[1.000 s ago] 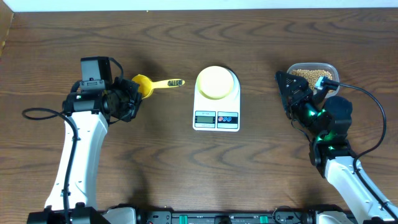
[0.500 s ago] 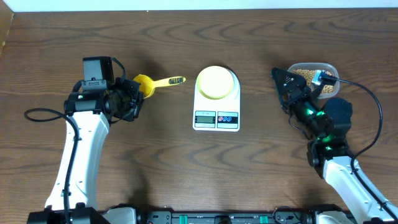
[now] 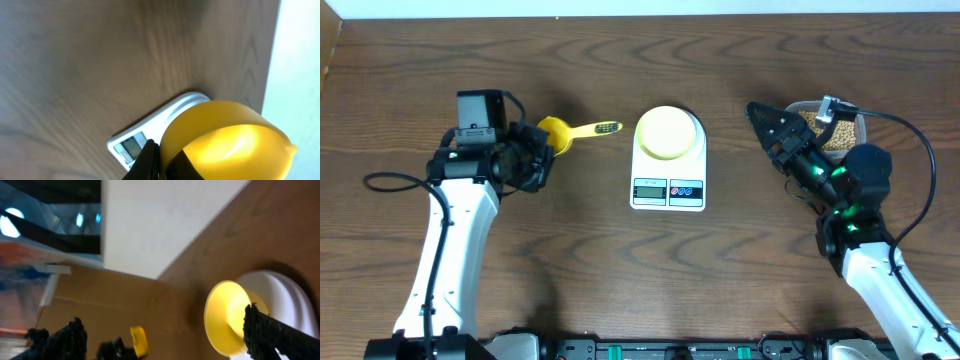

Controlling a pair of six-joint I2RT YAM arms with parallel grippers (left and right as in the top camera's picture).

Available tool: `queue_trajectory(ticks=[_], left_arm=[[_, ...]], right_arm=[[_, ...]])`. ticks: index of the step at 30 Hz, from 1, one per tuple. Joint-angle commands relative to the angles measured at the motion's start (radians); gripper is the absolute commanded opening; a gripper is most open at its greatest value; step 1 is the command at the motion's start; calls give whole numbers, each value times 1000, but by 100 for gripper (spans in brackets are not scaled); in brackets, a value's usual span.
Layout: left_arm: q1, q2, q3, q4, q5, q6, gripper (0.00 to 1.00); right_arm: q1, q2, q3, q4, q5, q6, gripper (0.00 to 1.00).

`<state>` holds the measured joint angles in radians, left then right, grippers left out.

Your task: Scoop item into bowl and weigh 50g on scale

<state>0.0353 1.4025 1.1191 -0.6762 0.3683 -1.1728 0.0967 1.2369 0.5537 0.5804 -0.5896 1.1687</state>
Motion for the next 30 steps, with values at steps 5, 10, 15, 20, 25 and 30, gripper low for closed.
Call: queue_trajectory(ticks=[5,10,15,20,25,30], left_arm=[[-95,-11,16,110,-14,53,8],[-124,-11,16,142,-21,53,8],[-133,-11,16,145,-21,53,8],[-133,-11,16,145,-9,49,8],[-133,-11,16,144,-2,38,8],[-137,-11,16,144,8,29,8]], right_arm=[[7,2,84,-114,-24,-103,96],[24,7,95,-114,-31,-121,96],[51,23,115,-113,-26,-127,96],[100,65,151,-113,-13,-131,96],[144,133,196,-113,9,-154,96],[188,204,244,-109,28,-172,96]])
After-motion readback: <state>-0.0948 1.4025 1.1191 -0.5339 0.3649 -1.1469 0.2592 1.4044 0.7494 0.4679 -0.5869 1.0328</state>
